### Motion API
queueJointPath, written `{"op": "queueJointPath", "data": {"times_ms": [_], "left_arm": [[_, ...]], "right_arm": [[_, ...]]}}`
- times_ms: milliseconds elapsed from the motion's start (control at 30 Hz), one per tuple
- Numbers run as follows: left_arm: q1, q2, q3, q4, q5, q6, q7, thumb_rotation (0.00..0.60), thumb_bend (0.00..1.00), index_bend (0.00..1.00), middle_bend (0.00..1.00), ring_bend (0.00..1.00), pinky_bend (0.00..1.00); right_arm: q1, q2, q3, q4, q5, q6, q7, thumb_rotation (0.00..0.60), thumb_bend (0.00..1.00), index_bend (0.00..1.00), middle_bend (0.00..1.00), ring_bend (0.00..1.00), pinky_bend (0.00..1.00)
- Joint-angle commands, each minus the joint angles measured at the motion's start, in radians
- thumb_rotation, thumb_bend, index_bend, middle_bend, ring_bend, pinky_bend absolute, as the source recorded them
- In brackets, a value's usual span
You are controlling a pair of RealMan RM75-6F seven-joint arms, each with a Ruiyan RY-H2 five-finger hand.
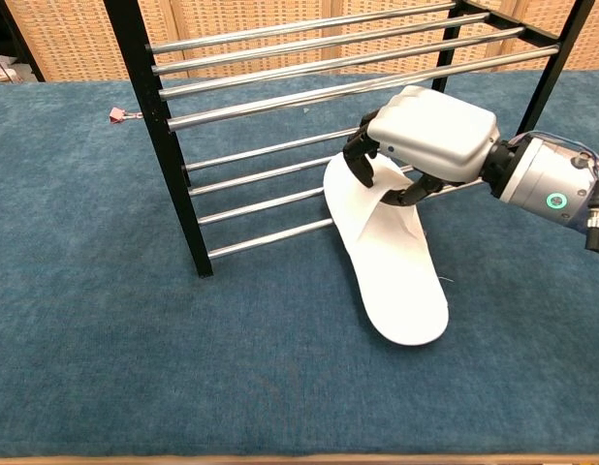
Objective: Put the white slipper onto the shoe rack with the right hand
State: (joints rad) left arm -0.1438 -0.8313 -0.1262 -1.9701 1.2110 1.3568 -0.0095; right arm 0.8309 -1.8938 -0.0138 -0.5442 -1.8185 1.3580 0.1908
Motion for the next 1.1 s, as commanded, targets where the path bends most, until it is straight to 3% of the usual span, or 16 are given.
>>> {"op": "queueJointPath", "data": {"times_ms": [33,1100], "left_arm": [[0.000,0.001,0.001,0.000,0.000,-0.001,0.000,0.600,0.00,0.00,0.00,0.00,0.00],[-0.018,-0.001,-0.011,0.010,-0.054,-0.031,0.005,0.600,0.00,0.00,0.00,0.00,0.00]], "right_arm": [[0.005,-0.011,-0.003,0.017,0.007,0.000,0.010,0.600,0.50,0.62,0.54,0.47,0.61],[0.084,-0.099,-0.009,0.141,0.063,-0.068,0.087,0.600,0.50,0.62,0.54,0.47,0.61]]}}
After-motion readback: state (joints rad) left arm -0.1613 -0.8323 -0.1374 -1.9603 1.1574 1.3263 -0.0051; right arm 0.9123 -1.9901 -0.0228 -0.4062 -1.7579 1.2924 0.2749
